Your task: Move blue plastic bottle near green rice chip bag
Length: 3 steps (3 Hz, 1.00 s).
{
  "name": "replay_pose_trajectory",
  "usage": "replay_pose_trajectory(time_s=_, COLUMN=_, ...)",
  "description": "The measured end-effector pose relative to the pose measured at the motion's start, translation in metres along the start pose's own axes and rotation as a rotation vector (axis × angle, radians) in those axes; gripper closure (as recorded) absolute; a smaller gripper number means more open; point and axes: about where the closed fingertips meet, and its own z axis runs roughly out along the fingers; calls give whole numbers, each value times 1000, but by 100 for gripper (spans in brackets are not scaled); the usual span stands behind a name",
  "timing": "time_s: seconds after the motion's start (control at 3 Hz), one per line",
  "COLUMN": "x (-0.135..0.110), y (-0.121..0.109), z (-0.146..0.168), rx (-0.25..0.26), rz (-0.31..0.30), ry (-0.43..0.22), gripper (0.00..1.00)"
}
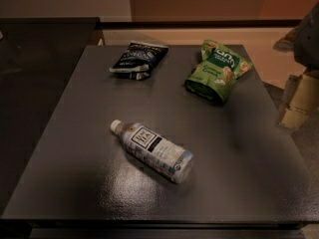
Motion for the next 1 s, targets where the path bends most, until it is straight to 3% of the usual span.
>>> replay_pose_trajectory(time_s=0.33, x=-1, y=0, z=-1, rx=2, rz=0, ry=2, gripper=0)
replay_pose_trajectory(time_s=1.0, x=-23, y=43, z=16, rx=-18, rz=-23, ry=-27, gripper=0)
